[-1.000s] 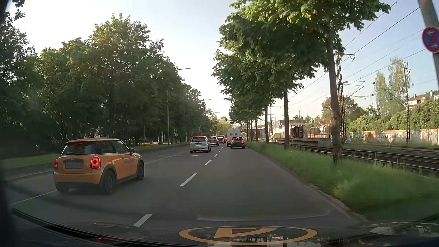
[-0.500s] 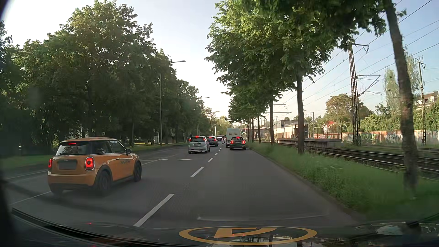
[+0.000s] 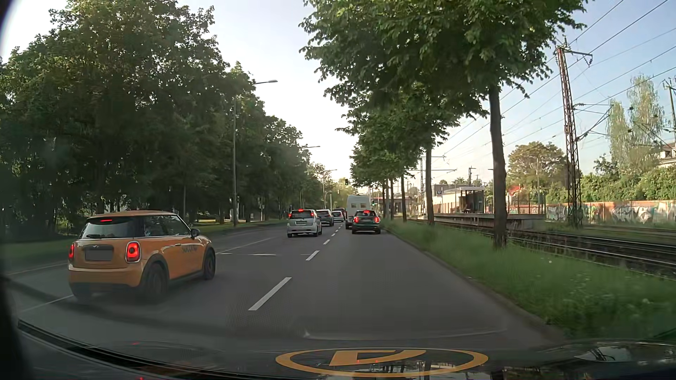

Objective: Follow the waypoints while adhering to traffic rules and regulations

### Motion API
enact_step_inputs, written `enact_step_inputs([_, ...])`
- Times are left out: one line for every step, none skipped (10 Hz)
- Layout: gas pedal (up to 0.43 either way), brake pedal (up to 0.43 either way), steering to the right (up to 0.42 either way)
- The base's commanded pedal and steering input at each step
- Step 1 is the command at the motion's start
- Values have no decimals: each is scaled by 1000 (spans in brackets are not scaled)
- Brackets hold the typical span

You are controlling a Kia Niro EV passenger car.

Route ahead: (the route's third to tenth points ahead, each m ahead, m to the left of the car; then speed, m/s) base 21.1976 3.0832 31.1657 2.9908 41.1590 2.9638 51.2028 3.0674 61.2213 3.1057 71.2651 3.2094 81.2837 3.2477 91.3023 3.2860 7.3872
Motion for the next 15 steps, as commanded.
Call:
enact_step_inputs([0, 61, -3])
enact_step_inputs([0, 67, -3])
enact_step_inputs([0, 73, -3])
enact_step_inputs([0, 85, -3])
enact_step_inputs([0, 91, -4])
enact_step_inputs([0, 98, -3])
enact_step_inputs([0, 116, -3])
enact_step_inputs([0, 128, -4])
enact_step_inputs([0, 140, -3])
enact_step_inputs([0, 152, -3])
enact_step_inputs([0, 159, -4])
enact_step_inputs([0, 171, -3])
enact_step_inputs([0, 177, -3])
enact_step_inputs([0, 189, -3])
enact_step_inputs([0, 195, -2])
